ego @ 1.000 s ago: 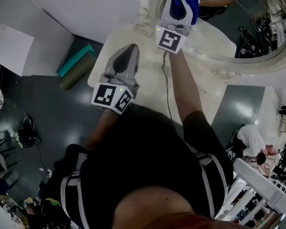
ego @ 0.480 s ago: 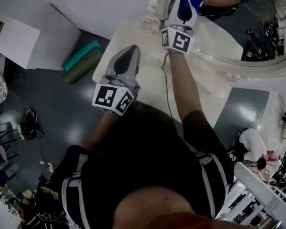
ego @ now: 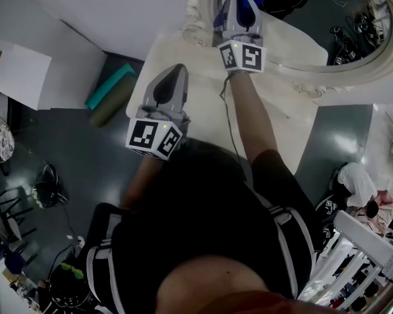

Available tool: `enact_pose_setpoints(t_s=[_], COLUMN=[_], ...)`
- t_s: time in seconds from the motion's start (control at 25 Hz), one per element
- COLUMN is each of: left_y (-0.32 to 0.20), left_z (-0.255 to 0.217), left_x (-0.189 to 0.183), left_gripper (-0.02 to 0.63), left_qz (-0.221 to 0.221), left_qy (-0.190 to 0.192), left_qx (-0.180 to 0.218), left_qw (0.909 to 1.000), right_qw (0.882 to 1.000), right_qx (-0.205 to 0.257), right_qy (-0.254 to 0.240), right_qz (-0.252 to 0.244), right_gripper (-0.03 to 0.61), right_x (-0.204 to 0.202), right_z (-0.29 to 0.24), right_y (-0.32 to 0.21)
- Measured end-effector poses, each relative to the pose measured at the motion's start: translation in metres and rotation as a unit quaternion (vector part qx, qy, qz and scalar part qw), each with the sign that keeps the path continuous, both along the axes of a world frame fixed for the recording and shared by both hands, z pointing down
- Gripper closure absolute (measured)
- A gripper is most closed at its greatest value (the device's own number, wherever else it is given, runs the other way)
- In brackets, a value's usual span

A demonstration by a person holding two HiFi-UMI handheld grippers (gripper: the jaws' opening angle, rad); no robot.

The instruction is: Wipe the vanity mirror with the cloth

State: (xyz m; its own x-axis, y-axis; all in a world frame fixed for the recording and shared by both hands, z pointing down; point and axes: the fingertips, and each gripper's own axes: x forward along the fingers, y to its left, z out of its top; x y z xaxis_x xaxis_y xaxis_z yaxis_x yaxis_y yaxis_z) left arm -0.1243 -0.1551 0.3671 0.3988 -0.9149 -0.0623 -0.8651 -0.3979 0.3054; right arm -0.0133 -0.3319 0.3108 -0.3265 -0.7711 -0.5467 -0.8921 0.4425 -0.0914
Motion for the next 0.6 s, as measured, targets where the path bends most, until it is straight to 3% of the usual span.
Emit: enact_pose_setpoints(t_s=[0.12,0.32,0.6], left_y=[-0.002,-0.002,-0.014], left_z=[-0.004,-0.008,-0.005], left_x=[0.010,0.042,0.100], left_gripper=[0.604,0.604,0.604], left_qz=[0.023,0.072,0.129], left_qy=[0.001,-0.001,-0.002], left_qx=[0.008,0.015,0.020], left_qw=[0.9997,0.9973,0.9915], right_qw=[1.000,0.992,0.974], right_qx=[0.013,0.023,-0.035], right_qy=[0.001,0.056,0.049], right_qz=[0.026,0.107,0.220], right_gripper=[0.541,0.541,0.541], right_x=[0.025,0.082,0.199], right_z=[-0.011,-0.001,0.046], right_y=[0.026,0.078,0.118])
